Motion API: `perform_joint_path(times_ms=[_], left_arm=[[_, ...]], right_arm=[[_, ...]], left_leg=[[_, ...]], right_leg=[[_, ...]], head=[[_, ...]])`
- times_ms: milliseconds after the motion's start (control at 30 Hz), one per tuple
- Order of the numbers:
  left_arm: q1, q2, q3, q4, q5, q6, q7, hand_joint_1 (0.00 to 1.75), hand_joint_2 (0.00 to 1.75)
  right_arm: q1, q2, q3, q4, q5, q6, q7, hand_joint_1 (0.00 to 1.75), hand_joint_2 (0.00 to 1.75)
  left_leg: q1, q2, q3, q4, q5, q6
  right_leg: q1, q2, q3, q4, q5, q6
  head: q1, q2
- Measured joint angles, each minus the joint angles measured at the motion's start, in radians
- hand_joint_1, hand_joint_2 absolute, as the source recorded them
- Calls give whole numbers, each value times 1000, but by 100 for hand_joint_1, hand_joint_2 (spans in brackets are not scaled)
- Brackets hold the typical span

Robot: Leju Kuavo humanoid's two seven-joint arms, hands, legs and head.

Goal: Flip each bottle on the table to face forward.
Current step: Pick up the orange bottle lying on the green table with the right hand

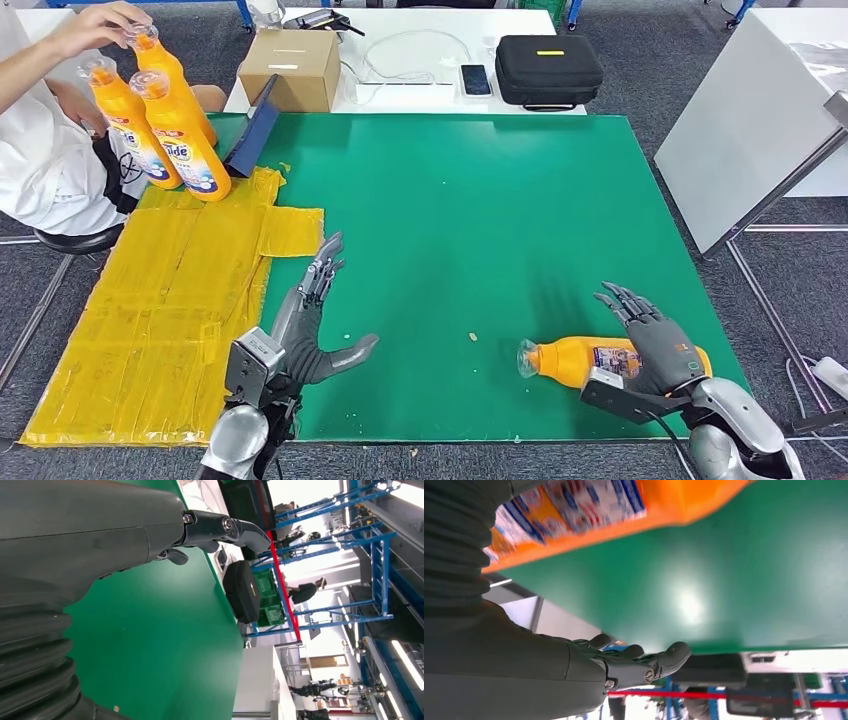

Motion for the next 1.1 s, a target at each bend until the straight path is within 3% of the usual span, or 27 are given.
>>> perform_joint_path(times_ms=[400, 1100], left_arm=[[-26, 0, 2, 41, 13, 3, -10, 0, 175], [-33, 0, 10, 62, 13, 3, -10, 0, 175]], right_arm=[[48, -29, 23, -45, -94, 66, -102, 0, 175], [57, -48, 50, -48, -25, 38, -8, 0, 175]], left_leg=[[0, 0, 0, 0, 0, 0], [0, 0, 0, 0, 0, 0]], right_leg=[[0, 0, 0, 0, 0, 0], [0, 0, 0, 0, 0, 0]], head=[[0, 0], [0, 0]])
